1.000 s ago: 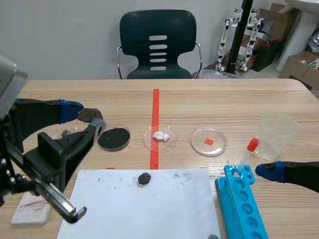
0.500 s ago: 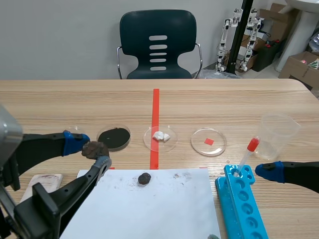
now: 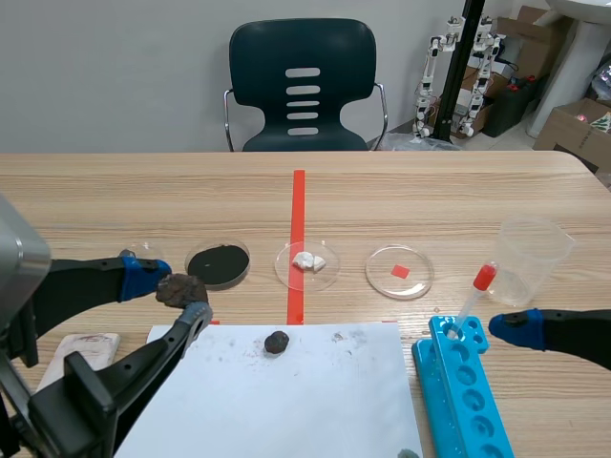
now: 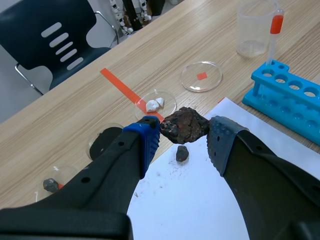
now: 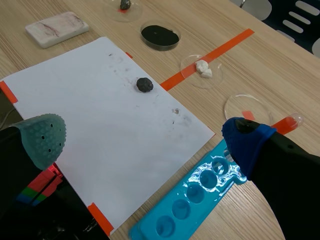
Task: Lower the mineral onto the iron filings and hold still
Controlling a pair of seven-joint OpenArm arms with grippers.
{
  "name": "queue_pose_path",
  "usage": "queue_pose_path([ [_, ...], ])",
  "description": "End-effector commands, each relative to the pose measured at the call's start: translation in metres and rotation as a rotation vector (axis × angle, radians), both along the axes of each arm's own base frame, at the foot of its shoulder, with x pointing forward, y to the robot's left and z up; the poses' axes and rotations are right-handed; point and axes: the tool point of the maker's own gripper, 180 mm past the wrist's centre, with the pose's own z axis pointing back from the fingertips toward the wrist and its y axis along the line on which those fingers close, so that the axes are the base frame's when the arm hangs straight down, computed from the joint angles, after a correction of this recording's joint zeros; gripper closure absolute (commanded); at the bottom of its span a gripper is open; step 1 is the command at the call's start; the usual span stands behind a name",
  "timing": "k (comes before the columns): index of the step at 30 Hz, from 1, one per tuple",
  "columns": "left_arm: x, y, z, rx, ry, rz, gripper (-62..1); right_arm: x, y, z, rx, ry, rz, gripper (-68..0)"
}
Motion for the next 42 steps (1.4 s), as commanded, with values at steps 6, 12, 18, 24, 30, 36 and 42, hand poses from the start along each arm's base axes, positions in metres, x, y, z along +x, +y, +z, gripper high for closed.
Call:
queue_pose_path([
  [6, 0.0012, -0.0019, 0.0071, -0.032, -0.019, 0.004, -10.0, 0.0033, 0.0005, 0.0070, 0.017, -0.024, 0.001, -67.9],
  [12, 0.0010, -0.0005, 0.0026, -0.016, 0.001, 0.010, -10.0, 0.0033, 0.0005, 0.0070, 0.017, -0.024, 0.001, -67.9],
  [18, 0.0010, 0.0006, -0.0004, -0.004, 0.014, 0.014, -10.0, 0.0033, 0.0005, 0.0070, 0.017, -0.024, 0.001, -67.9],
  [24, 0.0010, 0.0006, -0.0004, -0.004, 0.014, 0.014, -10.0, 0.0033, 0.0005, 0.0070, 0.017, -0.024, 0.001, -67.9],
  [30, 0.0010, 0.0006, -0.0004, -0.004, 0.014, 0.014, -10.0, 0.0033, 0.0005, 0.0070, 0.017, -0.024, 0.001, -67.9],
  [36, 0.0010, 0.0006, -0.0004, -0.004, 0.014, 0.014, -10.0, 0.0033, 0.0005, 0.0070, 0.017, -0.024, 0.001, -67.9],
  [42, 0.0010, 0.0006, -0.0004, -0.004, 0.014, 0.014, -10.0, 0.0033, 0.0005, 0.0070, 0.017, -0.024, 0.001, -67.9],
])
